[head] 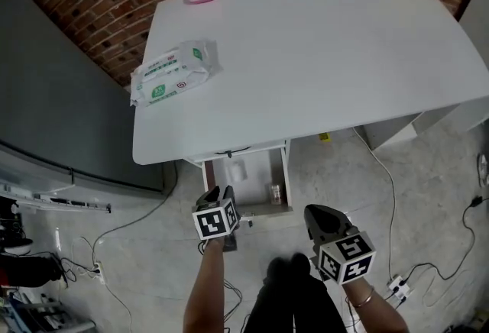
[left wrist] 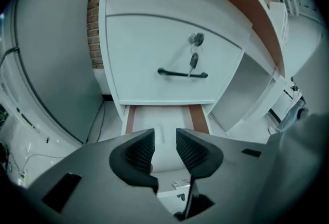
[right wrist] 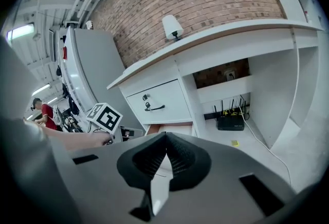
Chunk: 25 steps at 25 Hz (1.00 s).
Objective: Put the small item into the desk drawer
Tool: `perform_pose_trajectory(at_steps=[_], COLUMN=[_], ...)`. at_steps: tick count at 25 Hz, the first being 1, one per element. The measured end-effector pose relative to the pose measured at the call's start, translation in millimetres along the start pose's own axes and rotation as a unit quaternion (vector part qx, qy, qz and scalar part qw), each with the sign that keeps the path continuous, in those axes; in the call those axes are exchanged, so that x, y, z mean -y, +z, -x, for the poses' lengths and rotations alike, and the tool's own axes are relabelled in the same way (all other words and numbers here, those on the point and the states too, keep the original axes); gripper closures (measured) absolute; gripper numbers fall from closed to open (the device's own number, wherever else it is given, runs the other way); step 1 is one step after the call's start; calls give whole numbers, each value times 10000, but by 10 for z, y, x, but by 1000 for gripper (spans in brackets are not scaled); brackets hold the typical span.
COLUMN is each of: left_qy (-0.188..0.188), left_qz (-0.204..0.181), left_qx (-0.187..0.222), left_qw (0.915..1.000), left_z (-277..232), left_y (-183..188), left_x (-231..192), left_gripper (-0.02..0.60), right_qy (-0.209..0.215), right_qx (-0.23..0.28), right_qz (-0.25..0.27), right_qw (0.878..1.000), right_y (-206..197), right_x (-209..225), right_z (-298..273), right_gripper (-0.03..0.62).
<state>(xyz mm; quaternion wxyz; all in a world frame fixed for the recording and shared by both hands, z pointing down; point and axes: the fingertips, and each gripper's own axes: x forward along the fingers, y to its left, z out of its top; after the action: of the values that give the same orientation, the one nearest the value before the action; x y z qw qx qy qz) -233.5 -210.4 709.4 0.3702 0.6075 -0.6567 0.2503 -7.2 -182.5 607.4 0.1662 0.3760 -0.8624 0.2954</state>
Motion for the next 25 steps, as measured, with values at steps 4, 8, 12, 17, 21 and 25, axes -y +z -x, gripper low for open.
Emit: perform_pose_trajectory(at_steps=[4,8,12,17,21,25], left_qy=[-27,-129,-168,-166,-211,-238], left_qz=[-198,-307,-334,-174,-88,-163], left_qx=[256,448,575,828,1019,1160], left_qw=[9995,9984,9976,9963,9945,9928], left_z=[560,1082,1542,2094,2499,2876], left_y=[206,358,439,569,660,691], left_x=[118,260,381,482,597,667], left_gripper=[454,472,495,529,542,549], right_qy=[-2,-60,-106,-156,-157,-169], right_qx=[39,76,141,246,306,395], right_qz=[47,9,31,115,200,281], right_qw=[10000,10000,9998,9995,9992,9987], right_y=[321,603,879,1189,1373,1518], right_x=[-185,-314,-422,-550,-683,-849], right_z=[244,505,759,1080,1315,1553], right_gripper=[586,586,586,586,586,586])
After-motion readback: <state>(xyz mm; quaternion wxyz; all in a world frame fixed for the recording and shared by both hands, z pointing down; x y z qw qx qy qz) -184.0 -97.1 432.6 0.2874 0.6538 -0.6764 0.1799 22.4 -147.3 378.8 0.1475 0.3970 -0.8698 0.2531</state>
